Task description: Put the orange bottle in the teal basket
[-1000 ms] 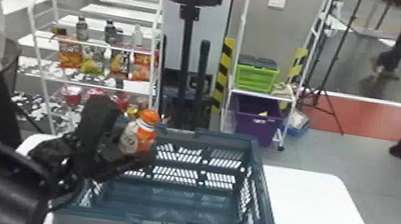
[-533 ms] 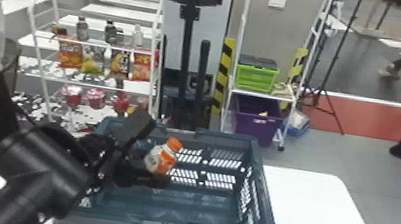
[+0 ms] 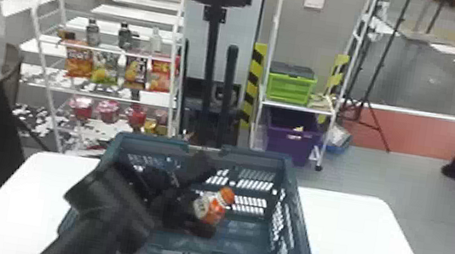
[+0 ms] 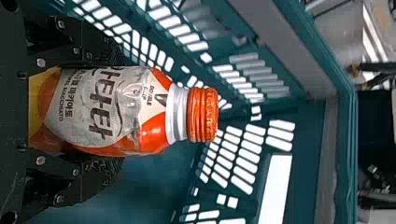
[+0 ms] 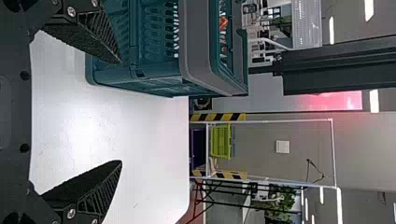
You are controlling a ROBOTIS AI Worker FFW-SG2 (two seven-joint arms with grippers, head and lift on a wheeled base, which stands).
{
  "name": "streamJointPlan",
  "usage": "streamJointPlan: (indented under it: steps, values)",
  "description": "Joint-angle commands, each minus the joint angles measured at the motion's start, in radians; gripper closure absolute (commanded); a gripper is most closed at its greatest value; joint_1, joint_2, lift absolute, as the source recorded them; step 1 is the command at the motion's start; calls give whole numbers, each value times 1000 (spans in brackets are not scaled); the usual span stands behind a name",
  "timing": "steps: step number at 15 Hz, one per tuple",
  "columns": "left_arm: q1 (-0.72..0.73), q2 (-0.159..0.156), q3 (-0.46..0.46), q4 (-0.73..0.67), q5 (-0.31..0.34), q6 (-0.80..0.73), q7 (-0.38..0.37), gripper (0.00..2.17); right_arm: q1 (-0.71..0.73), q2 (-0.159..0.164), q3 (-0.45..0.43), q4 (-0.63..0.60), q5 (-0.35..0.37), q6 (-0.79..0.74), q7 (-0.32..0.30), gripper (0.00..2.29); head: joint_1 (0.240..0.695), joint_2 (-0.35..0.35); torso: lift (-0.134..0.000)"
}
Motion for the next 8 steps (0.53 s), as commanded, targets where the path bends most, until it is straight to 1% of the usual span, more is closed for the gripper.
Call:
streamJointPlan:
  steps: [1, 3, 4, 6, 8]
  values:
    - [-12, -28, 32, 59, -53, -50, -6, 616, 2, 5, 0, 0, 5, 1, 0, 127, 499, 0, 0]
    - [-12, -27, 37, 65, -57, -47, -6, 613, 5, 7, 0, 0, 6, 1, 0, 127, 499, 0, 0]
    - [-12, -27, 46, 64, -57, -47, -6, 529, 5, 8, 0, 0, 8, 1, 0, 127, 499, 0, 0]
    - [-1, -27, 58, 55, -57, -44, -3, 269, 5, 10, 0, 0, 9, -2, 0, 127, 499, 0, 0]
    - [6, -27, 61, 38, -57, -38, 8, 184, 7, 11, 0, -2, 9, 1, 0, 127, 499, 0, 0]
